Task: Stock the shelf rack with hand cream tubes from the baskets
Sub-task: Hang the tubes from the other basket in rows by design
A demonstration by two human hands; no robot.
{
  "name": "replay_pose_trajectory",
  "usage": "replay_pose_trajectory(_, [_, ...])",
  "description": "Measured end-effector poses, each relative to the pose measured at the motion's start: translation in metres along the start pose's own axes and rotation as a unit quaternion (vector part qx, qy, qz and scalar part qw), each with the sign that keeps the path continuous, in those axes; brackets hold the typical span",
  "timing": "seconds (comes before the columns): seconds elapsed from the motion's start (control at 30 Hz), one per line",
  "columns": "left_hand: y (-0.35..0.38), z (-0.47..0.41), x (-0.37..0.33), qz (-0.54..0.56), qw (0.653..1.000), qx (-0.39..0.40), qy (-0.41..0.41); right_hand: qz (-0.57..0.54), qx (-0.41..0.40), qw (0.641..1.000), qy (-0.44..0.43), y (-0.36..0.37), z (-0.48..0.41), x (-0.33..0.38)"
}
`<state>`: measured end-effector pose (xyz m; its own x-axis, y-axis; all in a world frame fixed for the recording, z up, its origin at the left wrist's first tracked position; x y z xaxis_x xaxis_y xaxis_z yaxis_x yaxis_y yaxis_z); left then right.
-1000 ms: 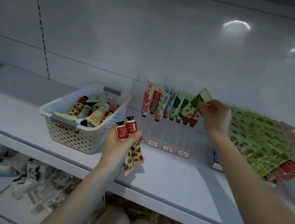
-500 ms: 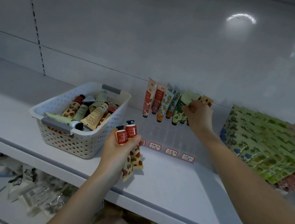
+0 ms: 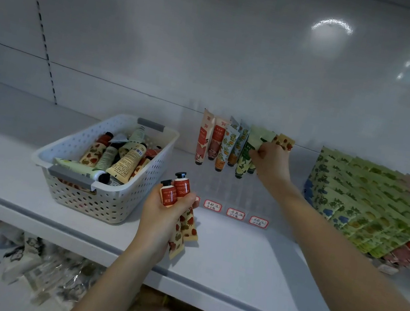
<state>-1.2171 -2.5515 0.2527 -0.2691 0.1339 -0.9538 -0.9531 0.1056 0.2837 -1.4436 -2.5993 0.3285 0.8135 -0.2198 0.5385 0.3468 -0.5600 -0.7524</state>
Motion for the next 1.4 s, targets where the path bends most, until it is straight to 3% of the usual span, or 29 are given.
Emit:
replay_pose_trajectory(0.77, [-0.001, 0.007, -0.011, -0.017, 1.0, -0.003, 0.013, -0.028, 0.026, 0.999, 0.017, -0.016, 0.008, 0.007])
replay_pose_trajectory(1.0, [0.006, 0.021, -0.027, -0.033, 0.999, 0.014, 0.024, -0.176, -0.086, 0.98, -0.042, -0.064, 0.037, 0.028])
replay_pose_trajectory(1.1, [0.012, 0.032, -0.035, -0.045, 0.998, 0.03, 0.04, -0.247, 0.042, 0.966, -0.066, -0.069, 0.067, 0.048])
replay_pose_trajectory(1.2, [0.018, 0.043, -0.042, -0.08, 0.993, 0.045, 0.073, -0.223, 0.19, 0.949, -0.119, -0.064, 0.1, 0.063])
replay_pose_trajectory(1.3, [0.023, 0.055, -0.044, -0.135, 0.983, 0.073, 0.102, -0.234, 0.238, 0.934, -0.131, -0.059, 0.117, 0.067])
replay_pose_trajectory(1.4, [0.022, 0.062, -0.042, -0.156, 0.977, 0.09, 0.112, -0.28, 0.236, 0.924, -0.106, -0.059, 0.124, 0.06])
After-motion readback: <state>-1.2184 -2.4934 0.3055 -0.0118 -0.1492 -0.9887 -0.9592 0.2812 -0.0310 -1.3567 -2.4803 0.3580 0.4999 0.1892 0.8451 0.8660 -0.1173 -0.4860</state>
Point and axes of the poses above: each hand's wrist, its own z-axis away from the middle knuckle, its own y-axis out of the palm, x = y × z, the point moved 4 cm from there along -z, towards the middle knuckle, and after that the axes turned 3 degrees about -x, right-handed, at the moved point
